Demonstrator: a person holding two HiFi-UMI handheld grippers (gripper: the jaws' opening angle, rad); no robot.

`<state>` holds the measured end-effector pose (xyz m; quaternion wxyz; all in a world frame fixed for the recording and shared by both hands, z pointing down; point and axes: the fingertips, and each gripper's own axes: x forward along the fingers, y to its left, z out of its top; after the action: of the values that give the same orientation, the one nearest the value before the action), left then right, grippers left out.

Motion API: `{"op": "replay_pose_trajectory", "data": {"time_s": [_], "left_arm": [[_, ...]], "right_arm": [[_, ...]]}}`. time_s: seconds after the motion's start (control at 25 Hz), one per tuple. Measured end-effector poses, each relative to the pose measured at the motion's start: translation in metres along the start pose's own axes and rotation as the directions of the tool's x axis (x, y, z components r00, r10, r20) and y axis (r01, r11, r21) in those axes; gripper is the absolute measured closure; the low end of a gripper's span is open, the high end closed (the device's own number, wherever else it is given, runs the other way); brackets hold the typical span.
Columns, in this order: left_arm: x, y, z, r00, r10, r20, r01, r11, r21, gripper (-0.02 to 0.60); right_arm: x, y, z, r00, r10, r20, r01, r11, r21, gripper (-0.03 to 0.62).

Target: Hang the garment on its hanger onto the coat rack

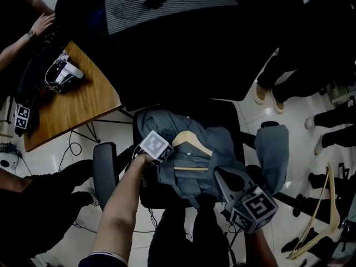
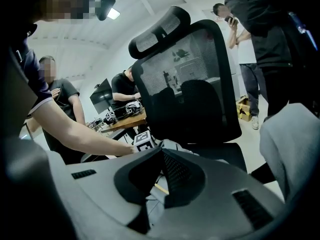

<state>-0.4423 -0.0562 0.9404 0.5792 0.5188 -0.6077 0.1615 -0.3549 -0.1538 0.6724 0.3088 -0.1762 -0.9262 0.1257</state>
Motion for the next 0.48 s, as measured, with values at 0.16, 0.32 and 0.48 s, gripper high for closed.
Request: {"op": "replay_pose_trajectory", "data": {"time_s": [0.16,0.32,0.48], "left_arm": [[0.007,0.005,0.000,1.000,-0.030,0.008,0.030,0.999,-0.019,0.377],[0.002,-0.008,0.003,1.000,-0.010,0.007,0.009,0.997,0.078,0.468],[-0.015,-0.018,0.012,0.998,0.040,0.058,-0.046,0.992,0.113,0.474]], "right_arm": [[0.004,0.000,-0.008,1.000,-0.015,0.001,0.015,1.000,0.014,0.589],[0.003,0.003,-0.011,1.000,-0.024,-0.001,0.024,1.000,0.019,0.589],[-0.002,0.006,-0.005,0.999,-0.029,0.014,0.029,1.000,0.011,0.589]]}}
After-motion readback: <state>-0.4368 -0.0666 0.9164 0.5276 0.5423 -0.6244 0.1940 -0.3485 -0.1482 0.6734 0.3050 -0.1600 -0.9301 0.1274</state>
